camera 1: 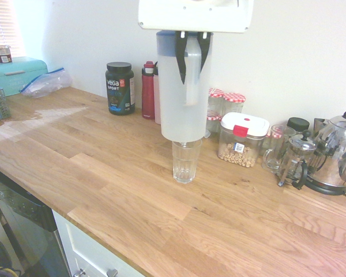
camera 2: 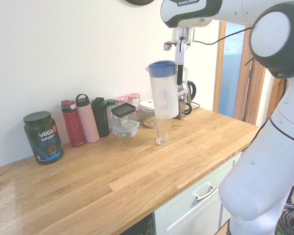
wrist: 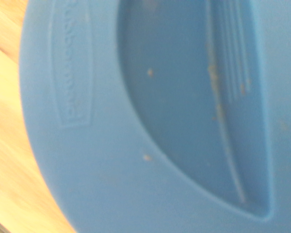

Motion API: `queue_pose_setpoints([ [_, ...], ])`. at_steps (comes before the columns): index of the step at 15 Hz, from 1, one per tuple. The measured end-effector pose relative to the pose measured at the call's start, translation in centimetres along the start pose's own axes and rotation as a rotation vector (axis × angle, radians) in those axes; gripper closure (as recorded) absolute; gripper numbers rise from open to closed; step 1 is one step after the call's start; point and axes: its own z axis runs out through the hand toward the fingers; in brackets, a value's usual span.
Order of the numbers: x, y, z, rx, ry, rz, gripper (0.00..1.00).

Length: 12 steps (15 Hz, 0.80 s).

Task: Pour me some water

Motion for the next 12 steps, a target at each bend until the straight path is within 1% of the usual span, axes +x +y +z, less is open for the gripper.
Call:
queue_pose_setpoints([
  [3, 1.2, 5.0, -0.8, -0.012, 0.005, 0.010, 1.00],
  [6, 0.8, 8.5, -1.5, -0.038, 0.006, -0.008, 1.00],
  [9, 0.1, 10.6, -0.6, -0.068, -0.018, -0.049, 1.00],
  [12, 0.1, 11.6, 1.9, -0.098, -0.043, -0.091, 1.00],
])
